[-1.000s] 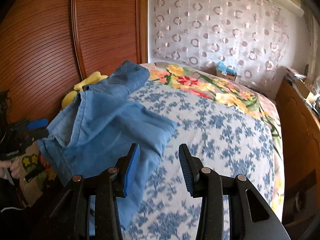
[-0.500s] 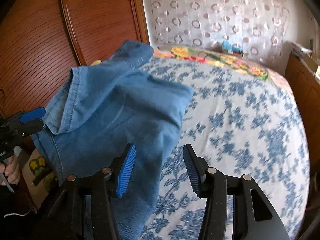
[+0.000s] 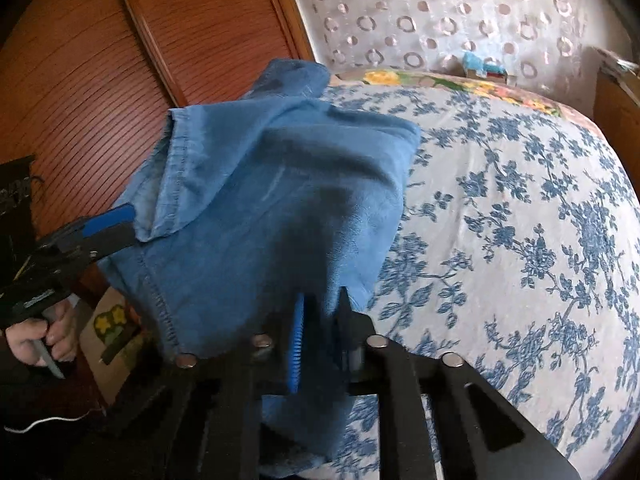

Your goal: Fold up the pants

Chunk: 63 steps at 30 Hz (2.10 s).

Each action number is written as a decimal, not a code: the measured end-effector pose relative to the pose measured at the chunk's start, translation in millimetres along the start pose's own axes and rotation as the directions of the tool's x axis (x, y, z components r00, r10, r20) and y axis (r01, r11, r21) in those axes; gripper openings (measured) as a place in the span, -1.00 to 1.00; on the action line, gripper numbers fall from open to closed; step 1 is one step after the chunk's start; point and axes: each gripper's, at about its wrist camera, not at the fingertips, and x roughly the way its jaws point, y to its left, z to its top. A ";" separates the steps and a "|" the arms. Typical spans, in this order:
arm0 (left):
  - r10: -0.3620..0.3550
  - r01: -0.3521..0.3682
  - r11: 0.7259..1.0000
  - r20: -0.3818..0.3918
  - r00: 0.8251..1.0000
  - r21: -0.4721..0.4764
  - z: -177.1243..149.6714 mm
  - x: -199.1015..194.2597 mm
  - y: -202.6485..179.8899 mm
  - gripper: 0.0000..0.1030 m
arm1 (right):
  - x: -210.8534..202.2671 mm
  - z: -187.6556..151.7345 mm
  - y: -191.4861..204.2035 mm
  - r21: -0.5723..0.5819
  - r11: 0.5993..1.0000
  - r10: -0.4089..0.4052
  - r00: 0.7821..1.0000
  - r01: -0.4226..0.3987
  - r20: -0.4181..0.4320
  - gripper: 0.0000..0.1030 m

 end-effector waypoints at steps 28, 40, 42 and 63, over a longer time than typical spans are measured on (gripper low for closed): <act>0.005 -0.005 1.000 -0.013 1.000 -0.006 -4.7 6.5 2.3 -0.07 | 70.8 28.6 -21.3 0.095 0.995 0.013 1.000 -0.012 -0.013 -0.22; 0.003 -0.003 1.000 0.000 1.000 0.004 0.8 1.5 2.5 -0.07 | 25.4 37.2 -26.9 -0.009 1.000 0.006 0.988 -0.005 0.157 -0.90; 0.003 -0.003 1.000 0.002 1.000 0.008 3.1 1.1 0.5 -0.07 | 17.7 38.0 -33.1 -0.019 0.999 -0.022 0.986 0.025 0.167 -0.90; -0.154 0.154 0.985 -0.002 0.988 0.079 46.4 38.8 -67.3 -0.07 | -16.8 -21.2 -172.9 0.144 0.913 -0.396 0.913 0.381 0.098 -0.28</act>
